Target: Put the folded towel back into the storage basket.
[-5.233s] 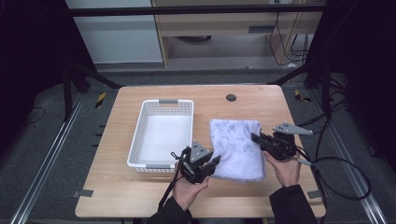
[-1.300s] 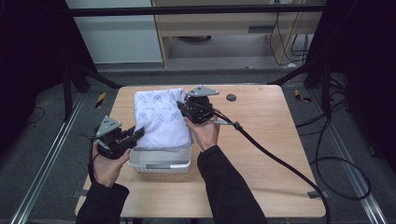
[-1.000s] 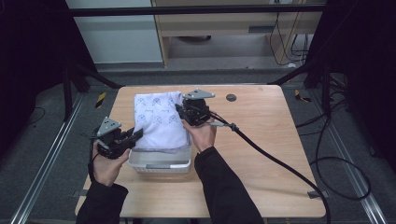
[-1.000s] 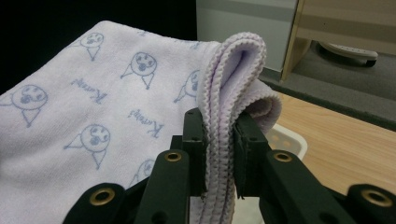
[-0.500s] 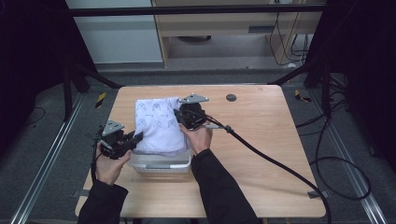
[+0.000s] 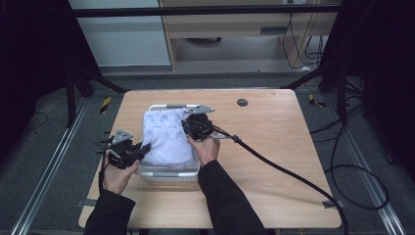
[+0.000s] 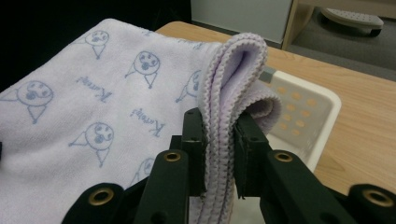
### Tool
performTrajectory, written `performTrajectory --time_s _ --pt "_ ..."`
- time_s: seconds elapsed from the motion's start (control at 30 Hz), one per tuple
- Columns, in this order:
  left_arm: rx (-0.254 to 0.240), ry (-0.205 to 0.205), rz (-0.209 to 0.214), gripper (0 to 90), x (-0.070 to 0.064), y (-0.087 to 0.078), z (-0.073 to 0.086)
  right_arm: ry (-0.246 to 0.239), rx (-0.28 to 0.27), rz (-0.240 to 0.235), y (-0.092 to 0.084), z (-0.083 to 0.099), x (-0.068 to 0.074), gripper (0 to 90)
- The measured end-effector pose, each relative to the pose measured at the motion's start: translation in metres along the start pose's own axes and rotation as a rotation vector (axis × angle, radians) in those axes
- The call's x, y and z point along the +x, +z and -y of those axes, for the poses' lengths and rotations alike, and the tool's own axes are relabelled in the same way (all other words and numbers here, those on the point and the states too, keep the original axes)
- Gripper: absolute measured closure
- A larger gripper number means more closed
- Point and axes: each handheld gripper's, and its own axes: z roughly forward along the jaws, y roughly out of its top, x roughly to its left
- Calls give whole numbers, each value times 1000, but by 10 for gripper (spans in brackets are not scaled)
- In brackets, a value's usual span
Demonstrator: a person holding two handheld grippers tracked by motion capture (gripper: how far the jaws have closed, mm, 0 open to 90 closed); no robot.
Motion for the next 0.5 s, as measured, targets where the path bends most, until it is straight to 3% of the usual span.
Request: performTrajectory --time_s 0.5 --pt "50 28 -17 720 -1 19 7 10 29 26 11 17 -5 752"
